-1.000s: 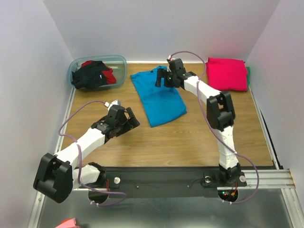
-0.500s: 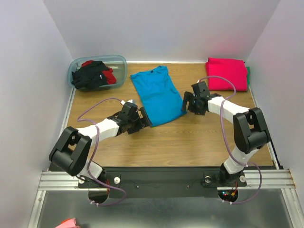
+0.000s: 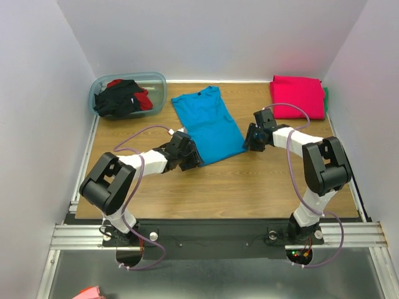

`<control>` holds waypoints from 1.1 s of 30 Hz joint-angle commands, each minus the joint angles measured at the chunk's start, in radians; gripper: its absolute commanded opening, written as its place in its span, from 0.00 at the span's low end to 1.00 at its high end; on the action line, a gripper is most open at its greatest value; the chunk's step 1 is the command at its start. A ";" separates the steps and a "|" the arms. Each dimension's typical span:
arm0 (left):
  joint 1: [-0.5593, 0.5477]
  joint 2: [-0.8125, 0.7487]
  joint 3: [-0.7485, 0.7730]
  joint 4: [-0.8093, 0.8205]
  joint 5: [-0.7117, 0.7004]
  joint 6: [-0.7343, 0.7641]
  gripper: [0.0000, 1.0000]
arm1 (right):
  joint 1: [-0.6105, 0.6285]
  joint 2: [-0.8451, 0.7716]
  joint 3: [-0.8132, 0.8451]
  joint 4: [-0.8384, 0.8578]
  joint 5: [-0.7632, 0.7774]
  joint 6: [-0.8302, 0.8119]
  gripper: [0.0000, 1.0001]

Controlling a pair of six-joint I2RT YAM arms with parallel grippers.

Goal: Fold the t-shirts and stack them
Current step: Fold the tshirt

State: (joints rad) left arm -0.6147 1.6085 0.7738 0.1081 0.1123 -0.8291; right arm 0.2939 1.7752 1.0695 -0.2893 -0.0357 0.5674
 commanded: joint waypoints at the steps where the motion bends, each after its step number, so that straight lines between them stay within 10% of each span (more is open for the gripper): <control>1: -0.016 0.054 0.021 -0.033 -0.045 -0.002 0.53 | -0.001 0.030 -0.026 0.052 -0.013 0.006 0.40; 9: -0.026 0.099 0.038 -0.073 -0.065 -0.013 0.00 | -0.001 0.047 -0.048 0.067 -0.070 0.005 0.19; 14: -0.097 0.024 0.021 -0.107 -0.089 -0.022 0.00 | -0.001 -0.081 -0.127 0.052 -0.017 0.014 0.01; 33: -0.470 -0.380 -0.031 -0.196 -0.083 -0.157 0.00 | -0.001 -0.826 -0.287 -0.300 0.109 0.069 0.00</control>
State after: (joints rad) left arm -1.0832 1.2884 0.7372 -0.0685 0.0353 -0.9703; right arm 0.2893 0.9676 0.6998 -0.5461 0.0422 0.6338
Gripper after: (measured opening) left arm 0.019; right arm 0.034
